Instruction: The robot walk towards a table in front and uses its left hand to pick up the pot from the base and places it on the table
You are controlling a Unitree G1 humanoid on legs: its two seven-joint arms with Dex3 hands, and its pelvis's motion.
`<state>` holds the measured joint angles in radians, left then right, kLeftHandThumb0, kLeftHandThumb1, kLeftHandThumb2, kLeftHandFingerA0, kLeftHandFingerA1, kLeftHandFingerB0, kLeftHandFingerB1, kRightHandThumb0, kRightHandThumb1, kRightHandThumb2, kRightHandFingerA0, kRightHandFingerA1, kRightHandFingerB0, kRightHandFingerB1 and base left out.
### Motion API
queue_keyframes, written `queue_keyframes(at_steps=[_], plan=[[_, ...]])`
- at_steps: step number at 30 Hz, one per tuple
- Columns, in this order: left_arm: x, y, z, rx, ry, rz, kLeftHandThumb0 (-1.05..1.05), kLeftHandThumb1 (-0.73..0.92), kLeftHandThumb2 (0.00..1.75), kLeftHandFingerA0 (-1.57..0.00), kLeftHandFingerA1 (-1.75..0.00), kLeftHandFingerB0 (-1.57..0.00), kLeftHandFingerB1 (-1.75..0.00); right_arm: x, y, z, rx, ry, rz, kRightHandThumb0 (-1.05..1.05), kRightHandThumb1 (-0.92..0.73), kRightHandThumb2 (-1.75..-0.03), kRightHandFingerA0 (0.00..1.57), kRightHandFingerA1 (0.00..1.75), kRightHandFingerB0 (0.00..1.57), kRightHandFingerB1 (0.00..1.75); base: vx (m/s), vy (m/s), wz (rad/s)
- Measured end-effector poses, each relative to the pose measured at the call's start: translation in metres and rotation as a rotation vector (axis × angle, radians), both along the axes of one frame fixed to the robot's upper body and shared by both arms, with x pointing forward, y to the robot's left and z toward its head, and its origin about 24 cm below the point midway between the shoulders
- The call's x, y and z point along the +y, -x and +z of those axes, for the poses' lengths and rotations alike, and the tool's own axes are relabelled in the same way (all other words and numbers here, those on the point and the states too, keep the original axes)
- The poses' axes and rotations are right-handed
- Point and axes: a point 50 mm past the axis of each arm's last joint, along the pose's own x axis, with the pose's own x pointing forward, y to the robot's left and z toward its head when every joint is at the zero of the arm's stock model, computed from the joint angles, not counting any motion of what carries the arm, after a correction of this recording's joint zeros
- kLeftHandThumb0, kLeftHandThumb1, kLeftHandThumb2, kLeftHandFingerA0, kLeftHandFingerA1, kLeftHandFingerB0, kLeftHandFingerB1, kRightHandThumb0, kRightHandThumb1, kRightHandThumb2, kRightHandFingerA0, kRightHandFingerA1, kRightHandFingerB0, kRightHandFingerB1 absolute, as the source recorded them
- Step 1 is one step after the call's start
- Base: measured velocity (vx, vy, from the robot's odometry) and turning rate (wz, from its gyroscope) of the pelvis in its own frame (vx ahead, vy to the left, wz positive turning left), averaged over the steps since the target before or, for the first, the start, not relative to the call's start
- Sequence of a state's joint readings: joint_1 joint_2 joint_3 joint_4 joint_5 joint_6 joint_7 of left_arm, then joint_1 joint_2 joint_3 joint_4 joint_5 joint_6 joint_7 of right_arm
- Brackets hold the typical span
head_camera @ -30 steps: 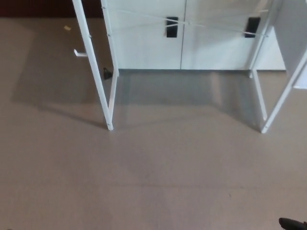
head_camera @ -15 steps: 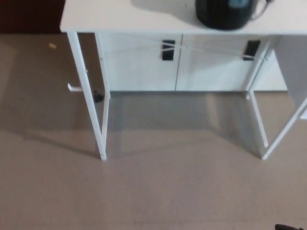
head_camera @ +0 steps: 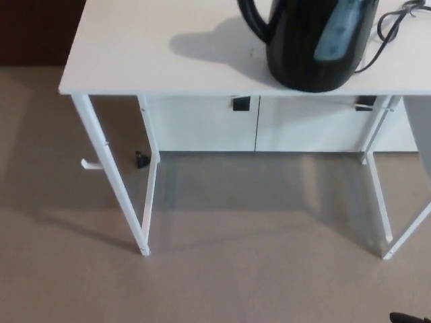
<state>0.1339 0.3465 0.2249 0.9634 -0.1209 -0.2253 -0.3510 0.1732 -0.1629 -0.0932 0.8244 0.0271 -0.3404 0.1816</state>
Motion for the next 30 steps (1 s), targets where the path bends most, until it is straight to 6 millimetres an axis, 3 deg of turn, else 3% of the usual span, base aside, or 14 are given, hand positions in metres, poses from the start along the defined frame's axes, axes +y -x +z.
queue_keyframes(at_steps=[17, 30], plan=[[0.0029, 0.005, 0.0004, 0.014, -0.016, -0.006, -0.08, 0.53, 0.55, -0.45, -0.4, -0.36, -0.34, 0.0033, -0.0003, -0.0027, 0.009, -0.002, 0.009, -0.04, -0.42, -0.86, 0.33, 0.57, 0.25, 0.53, 0.13, 0.026, 0.01], [0.0003, 0.0036, 0.0, 0.009, -0.012, -0.015, -0.08, 0.53, 0.56, -0.44, -0.4, -0.35, -0.35, -0.0003, -0.0011, -0.0017, 0.01, 0.018, 0.004, -0.03, -0.42, -0.86, 0.35, 0.57, 0.24, 0.52, 0.11, -0.199, 0.04]])
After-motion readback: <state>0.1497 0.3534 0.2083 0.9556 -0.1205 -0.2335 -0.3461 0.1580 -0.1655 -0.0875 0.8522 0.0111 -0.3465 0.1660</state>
